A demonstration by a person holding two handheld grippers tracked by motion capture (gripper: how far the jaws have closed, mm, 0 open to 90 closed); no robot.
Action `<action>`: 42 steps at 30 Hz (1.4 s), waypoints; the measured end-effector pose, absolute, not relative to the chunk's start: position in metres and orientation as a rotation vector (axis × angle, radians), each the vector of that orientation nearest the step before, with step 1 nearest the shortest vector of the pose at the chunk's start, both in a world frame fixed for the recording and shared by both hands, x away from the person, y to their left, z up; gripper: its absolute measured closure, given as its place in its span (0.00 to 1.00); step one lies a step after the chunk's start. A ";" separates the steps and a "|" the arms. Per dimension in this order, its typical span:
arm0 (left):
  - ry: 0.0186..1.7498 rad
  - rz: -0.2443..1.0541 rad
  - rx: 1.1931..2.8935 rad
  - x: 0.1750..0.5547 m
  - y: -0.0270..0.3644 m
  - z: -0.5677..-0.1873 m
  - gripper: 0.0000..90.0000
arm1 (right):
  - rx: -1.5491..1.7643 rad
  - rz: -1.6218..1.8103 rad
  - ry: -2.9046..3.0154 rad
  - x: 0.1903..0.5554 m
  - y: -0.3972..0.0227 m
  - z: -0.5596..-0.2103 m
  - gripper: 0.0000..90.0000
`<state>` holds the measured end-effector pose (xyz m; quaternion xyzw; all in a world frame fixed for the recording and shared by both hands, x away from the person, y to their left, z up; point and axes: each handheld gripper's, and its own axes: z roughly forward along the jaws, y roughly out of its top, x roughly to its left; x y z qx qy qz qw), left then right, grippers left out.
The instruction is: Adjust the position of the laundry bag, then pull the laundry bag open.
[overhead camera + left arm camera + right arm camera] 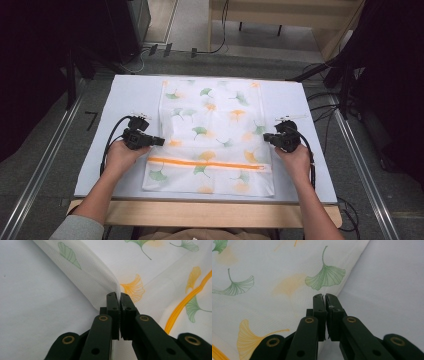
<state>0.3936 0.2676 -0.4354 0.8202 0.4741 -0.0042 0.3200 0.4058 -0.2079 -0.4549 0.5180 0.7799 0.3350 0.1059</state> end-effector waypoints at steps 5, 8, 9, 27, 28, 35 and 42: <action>1.259 -0.016 2.149 0.394 0.270 -0.436 0.98 | 1.534 0.991 2.297 0.406 -0.208 -0.455 0.98; 1.277 -0.017 2.141 0.395 0.272 -0.436 0.91 | 1.544 0.990 2.306 0.406 -0.208 -0.456 0.96; 1.277 -0.017 2.141 0.395 0.272 -0.436 0.88 | 1.544 0.990 2.306 0.406 -0.208 -0.456 0.96; 1.221 0.083 2.059 0.385 0.284 -0.418 0.47 | 1.536 1.070 2.275 0.401 -0.211 -0.443 0.69; 1.221 0.088 2.057 0.384 0.284 -0.416 0.46 | 1.536 1.061 2.281 0.398 -0.212 -0.442 0.68; 1.215 0.075 2.054 0.380 0.282 -0.411 0.45 | 1.528 1.040 2.306 0.387 -0.213 -0.436 0.68; 1.187 0.088 2.061 0.375 0.275 -0.404 0.45 | 1.508 1.038 2.342 0.369 -0.215 -0.429 0.67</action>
